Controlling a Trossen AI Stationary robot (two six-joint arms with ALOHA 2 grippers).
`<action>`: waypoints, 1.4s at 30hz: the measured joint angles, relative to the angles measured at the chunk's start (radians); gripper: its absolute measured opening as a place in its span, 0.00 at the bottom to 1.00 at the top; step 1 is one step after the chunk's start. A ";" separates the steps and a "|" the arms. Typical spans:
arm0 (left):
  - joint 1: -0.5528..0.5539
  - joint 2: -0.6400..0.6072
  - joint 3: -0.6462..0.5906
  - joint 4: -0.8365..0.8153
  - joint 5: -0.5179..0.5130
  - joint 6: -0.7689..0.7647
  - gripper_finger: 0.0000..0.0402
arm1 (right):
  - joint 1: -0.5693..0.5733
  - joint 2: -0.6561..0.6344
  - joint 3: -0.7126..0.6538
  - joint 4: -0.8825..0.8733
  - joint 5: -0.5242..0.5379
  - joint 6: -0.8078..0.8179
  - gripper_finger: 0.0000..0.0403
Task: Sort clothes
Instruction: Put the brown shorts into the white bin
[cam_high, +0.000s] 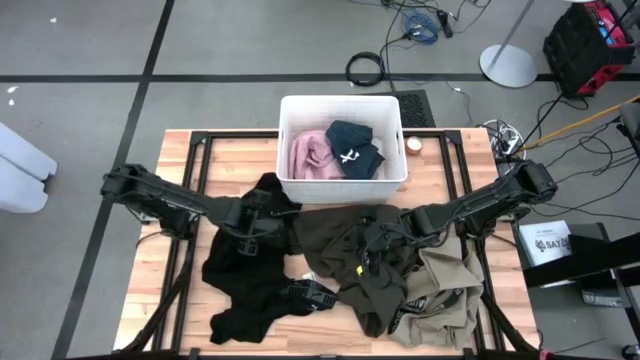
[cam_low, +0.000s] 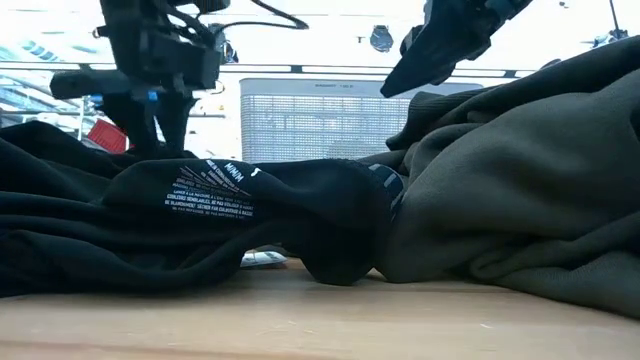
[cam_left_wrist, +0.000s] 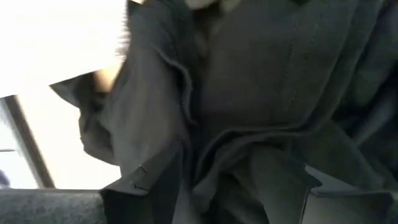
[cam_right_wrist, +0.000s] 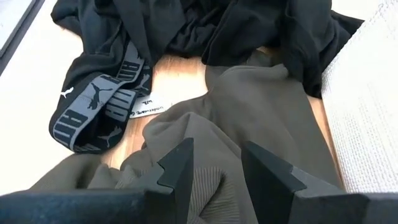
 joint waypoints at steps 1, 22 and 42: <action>0.007 0.011 0.000 0.001 0.016 -0.001 0.48 | 0.000 0.000 0.000 0.000 0.000 0.000 0.31; 0.176 -0.129 0.000 -0.080 0.063 -0.165 0.19 | 0.000 -0.001 0.000 -0.067 -0.002 0.024 0.31; -0.036 -0.218 0.000 0.693 0.283 0.051 0.19 | 0.069 -0.083 0.011 -0.089 -0.162 0.187 0.31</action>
